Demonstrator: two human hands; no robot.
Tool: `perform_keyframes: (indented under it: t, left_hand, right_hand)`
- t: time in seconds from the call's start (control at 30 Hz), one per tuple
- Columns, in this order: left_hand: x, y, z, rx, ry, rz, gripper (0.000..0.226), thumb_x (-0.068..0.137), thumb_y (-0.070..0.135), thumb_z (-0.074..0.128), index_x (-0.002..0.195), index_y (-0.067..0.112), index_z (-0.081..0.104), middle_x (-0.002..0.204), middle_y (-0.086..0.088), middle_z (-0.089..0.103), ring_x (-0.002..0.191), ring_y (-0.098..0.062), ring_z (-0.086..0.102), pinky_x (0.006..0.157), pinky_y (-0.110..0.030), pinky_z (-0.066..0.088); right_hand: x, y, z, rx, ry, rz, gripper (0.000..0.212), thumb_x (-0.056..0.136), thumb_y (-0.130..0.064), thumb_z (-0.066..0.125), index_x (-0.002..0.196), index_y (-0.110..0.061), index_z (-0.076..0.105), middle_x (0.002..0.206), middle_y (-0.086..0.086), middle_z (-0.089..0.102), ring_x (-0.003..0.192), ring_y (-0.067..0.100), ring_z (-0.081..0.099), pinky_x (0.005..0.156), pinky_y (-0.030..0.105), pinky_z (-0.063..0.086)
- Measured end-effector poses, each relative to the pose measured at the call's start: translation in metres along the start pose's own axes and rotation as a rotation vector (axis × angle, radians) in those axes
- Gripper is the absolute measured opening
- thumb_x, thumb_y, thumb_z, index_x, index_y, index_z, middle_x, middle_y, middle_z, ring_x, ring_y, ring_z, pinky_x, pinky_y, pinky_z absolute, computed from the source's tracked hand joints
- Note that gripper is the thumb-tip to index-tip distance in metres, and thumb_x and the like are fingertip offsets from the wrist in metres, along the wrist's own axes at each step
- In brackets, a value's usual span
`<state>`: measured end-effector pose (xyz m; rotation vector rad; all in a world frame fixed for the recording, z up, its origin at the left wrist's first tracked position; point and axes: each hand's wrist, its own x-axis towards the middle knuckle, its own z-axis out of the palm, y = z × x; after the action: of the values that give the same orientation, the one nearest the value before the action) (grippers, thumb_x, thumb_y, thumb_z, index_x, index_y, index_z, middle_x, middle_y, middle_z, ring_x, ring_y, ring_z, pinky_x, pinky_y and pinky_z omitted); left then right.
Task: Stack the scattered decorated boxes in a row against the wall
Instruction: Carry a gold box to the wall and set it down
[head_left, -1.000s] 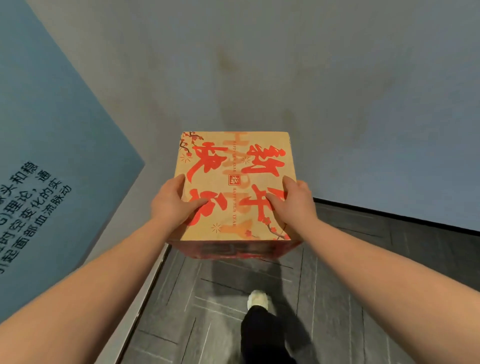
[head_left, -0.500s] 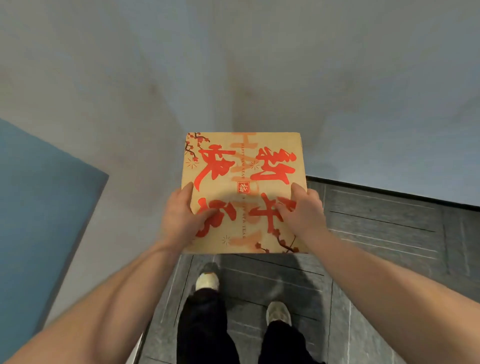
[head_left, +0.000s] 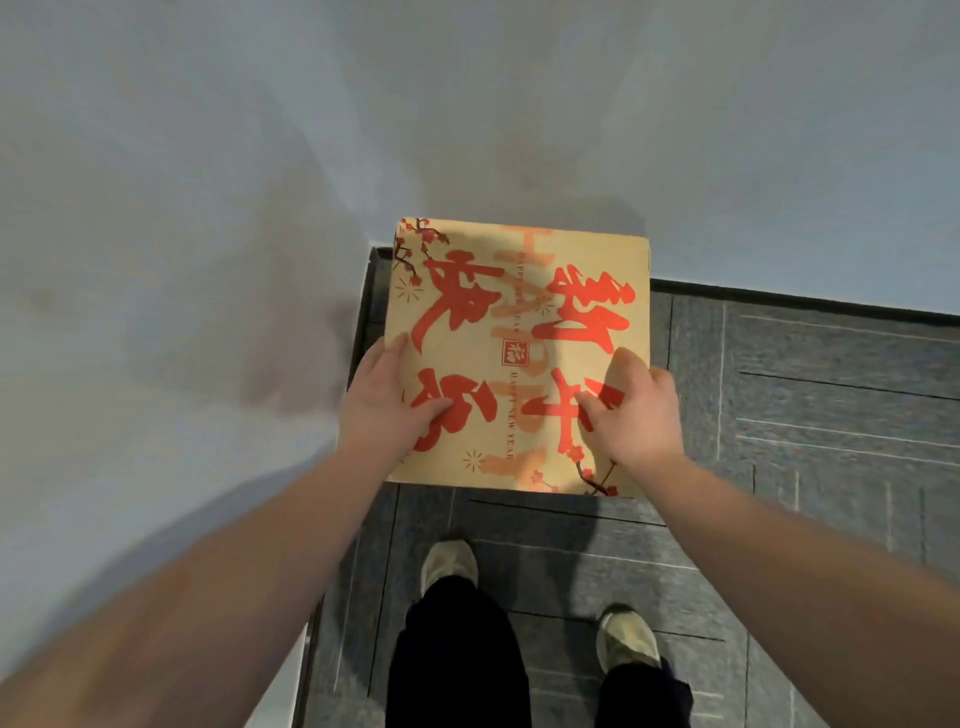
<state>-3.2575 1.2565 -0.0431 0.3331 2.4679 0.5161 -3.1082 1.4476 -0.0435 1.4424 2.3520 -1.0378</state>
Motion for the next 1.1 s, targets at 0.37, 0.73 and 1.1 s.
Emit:
perform_keyframes:
  t: [0.37,0.73,1.1]
  left_hand:
    - [0.081,-0.047,0.041,-0.018,-0.042,0.009,0.091,0.078,0.043,0.073,0.150,0.030,0.018,0.155,0.005,0.020,0.138,-0.019,0.031,0.110,-0.043,0.031]
    - [0.113,-0.064,0.034,-0.014,0.006,0.041,0.090,0.079,0.044,0.071,0.150,0.029,0.017,0.157,0.004,0.017,0.141,-0.019,0.025,0.111,-0.043,0.027]
    - [0.138,-0.081,0.002,0.029,0.070,0.005,0.085,0.082,0.040,0.070,0.150,0.025,0.021,0.158,0.001,0.015,0.143,-0.022,0.021,0.114,-0.043,0.023]
  right_hand:
    - [0.054,0.008,0.077,0.017,0.006,0.069,0.059,0.089,-0.031,0.065,0.141,-0.023,0.038,0.129,0.012,0.039,0.119,0.031,0.045,0.100,0.041,0.042]
    - [0.075,-0.009,0.104,0.054,0.031,0.027,0.063,0.090,-0.030,0.063,0.145,-0.023,0.033,0.145,0.011,0.025,0.127,0.032,0.041,0.107,0.047,0.039]
    - [0.087,-0.057,0.122,0.095,0.018,-0.066,0.062,0.093,-0.025,0.062,0.147,-0.017,0.031,0.142,0.013,0.026,0.128,0.031,0.039,0.108,0.035,0.032]
